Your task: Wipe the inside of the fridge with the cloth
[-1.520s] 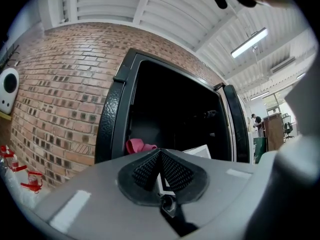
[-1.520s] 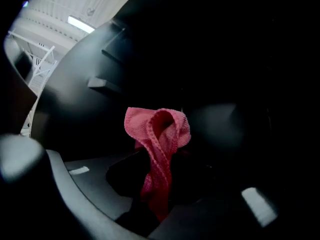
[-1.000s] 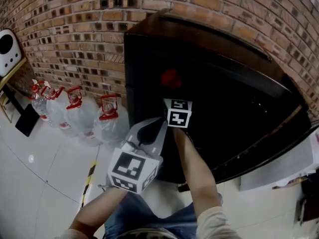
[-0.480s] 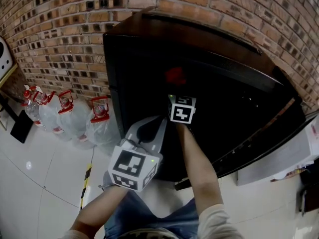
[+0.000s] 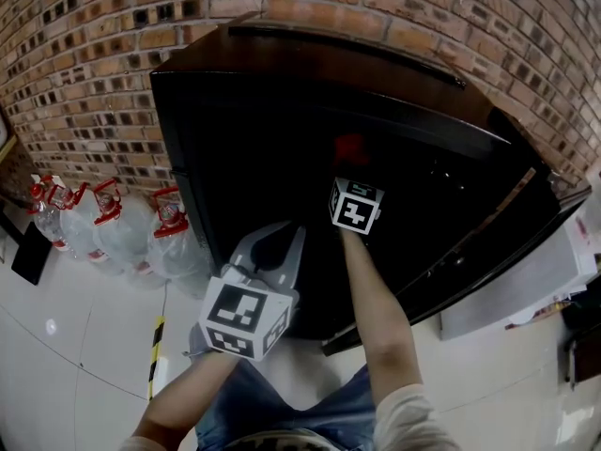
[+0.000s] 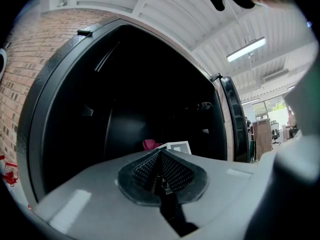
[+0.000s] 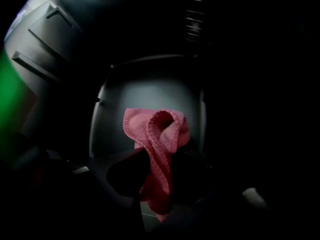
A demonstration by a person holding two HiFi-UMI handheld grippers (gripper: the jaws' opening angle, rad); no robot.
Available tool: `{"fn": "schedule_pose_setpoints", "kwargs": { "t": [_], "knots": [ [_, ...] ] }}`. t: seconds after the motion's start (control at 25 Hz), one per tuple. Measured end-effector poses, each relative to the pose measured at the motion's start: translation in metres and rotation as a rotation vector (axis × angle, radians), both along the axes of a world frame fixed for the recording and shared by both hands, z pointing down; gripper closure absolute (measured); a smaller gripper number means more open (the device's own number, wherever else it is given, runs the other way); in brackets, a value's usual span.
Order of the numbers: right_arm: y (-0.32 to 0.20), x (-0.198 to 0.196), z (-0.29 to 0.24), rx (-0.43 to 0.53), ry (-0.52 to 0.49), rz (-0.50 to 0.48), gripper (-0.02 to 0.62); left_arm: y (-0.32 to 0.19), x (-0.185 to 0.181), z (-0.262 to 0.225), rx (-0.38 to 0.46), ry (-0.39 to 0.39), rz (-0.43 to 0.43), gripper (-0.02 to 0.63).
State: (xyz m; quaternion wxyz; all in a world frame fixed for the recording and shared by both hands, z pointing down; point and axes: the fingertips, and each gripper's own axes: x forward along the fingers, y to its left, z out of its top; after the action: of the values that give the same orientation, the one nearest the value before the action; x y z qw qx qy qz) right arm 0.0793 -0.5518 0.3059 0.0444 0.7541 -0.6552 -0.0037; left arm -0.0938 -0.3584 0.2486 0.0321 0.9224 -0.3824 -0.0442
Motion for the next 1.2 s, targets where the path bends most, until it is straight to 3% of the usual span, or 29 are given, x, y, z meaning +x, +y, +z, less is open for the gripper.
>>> {"fn": "schedule_pose_setpoints", "kwargs": {
  "t": [0.28,1.2],
  "knots": [
    [0.014,0.019,0.004,-0.032,-0.020,0.046,0.486,0.002,0.009,0.000,-0.003,0.002,0.011,0.611],
    [0.156,-0.022,-0.027,0.017,0.006,0.023,0.485,0.022,0.018,0.012,-0.015,0.001,-0.014,0.611]
  ]
}}
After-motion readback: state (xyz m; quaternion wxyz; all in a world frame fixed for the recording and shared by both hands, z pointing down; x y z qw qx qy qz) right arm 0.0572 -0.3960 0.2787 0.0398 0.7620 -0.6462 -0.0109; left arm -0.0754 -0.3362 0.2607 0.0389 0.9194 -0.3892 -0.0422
